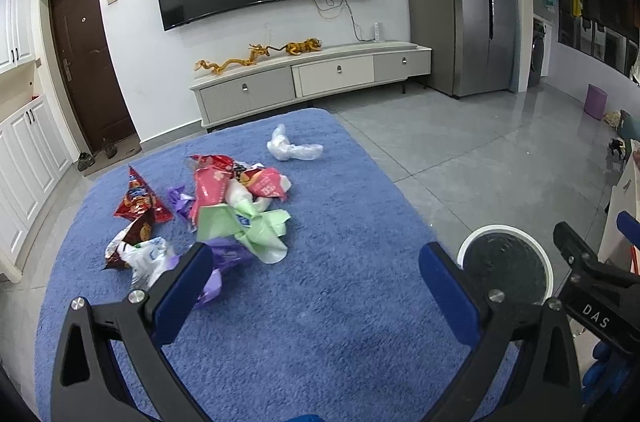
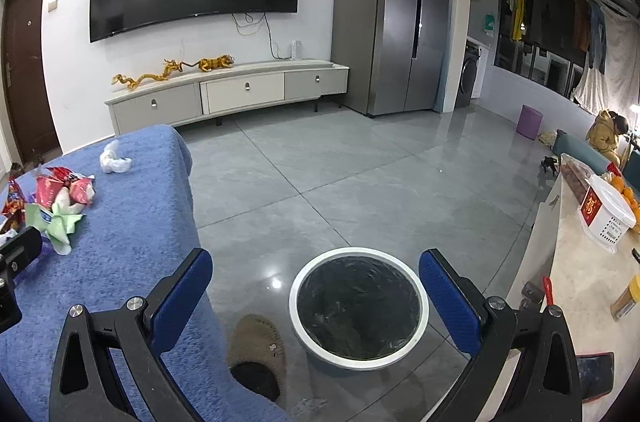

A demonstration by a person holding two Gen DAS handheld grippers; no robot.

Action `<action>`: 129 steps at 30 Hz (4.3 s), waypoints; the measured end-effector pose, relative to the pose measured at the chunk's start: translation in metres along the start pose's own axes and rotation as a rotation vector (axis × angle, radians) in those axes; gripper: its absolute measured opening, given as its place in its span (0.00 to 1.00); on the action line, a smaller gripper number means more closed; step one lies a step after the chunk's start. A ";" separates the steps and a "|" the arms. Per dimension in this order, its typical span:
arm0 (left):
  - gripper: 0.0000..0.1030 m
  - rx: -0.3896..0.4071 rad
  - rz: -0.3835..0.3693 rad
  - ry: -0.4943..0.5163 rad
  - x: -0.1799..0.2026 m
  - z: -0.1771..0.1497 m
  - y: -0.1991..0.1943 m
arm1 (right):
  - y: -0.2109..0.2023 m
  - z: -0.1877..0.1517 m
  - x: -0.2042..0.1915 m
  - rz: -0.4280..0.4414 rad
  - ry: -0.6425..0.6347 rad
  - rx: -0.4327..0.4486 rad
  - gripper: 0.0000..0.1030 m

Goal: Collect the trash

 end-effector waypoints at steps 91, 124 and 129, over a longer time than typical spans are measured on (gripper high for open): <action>0.91 -0.140 -0.302 -0.117 -0.213 -0.028 0.041 | -0.003 0.079 -0.255 0.408 -0.253 -0.110 0.78; 0.80 -0.288 -0.240 -0.191 -0.175 -0.040 0.088 | -0.026 0.038 -0.248 0.866 -0.126 -0.194 0.31; 0.58 -0.325 -0.213 -0.234 -0.172 -0.048 0.093 | -0.035 0.036 -0.219 0.856 -0.089 -0.154 0.31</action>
Point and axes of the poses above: each gripper's, at about its wrist camera, not at the fingertips, and y roughly the way its jaws point, x to its right, z to its top, the point moved 9 cm from there along y, roughly the way its jaws point, and after that the axes turned 8 degrees about -y, right-handed, at the moved point
